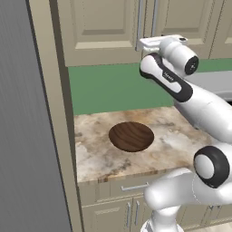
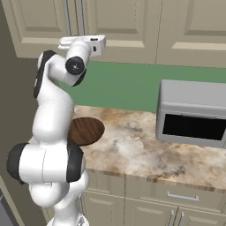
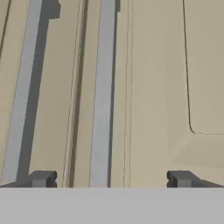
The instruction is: Open the cabinet. Pick the tangerine and orange from the cabinet and place them into the bowl. Then close the cabinet.
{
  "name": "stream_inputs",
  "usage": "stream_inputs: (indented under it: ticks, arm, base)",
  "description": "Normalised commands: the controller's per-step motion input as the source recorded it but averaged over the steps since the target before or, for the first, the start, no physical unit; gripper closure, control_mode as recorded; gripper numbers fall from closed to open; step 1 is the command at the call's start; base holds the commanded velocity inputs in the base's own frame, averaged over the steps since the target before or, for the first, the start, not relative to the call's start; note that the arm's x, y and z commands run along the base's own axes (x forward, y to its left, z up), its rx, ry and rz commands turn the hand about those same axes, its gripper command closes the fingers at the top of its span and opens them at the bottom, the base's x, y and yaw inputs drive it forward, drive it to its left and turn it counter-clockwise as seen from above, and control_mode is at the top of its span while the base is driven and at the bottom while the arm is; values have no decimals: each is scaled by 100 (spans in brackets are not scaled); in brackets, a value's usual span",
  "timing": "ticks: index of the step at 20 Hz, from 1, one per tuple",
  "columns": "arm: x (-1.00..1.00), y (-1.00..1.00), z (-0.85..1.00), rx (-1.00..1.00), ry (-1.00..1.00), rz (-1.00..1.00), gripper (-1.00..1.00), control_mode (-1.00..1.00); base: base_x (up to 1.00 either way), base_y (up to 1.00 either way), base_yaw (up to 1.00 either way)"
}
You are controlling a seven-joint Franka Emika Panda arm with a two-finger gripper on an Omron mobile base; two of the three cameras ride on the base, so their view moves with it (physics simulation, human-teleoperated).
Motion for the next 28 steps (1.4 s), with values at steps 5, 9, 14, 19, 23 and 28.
stream_inputs:
  ticks: [5, 9, 14, 19, 23, 28]
  arm:
    - [98, 12, -25, 0, 3, 0, -100, -100]
    - [100, 18, -31, 0, 4, 0, 100, -100]
    - [12, 0, -1, 0, 1, 0, 100, -100]
    - [0, -3, 5, 0, 0, 0, 100, -100]
    - [-13, -20, 35, 0, 0, 0, 100, -100]
    - [-41, -20, 20, 0, 11, 0, 100, -100]
  base:
    - [0, 0, 0]
    - [0, 0, 0]
    - [0, 0, 0]
    - [0, 0, 0]
    - [0, 0, 0]
    - [0, 0, 0]
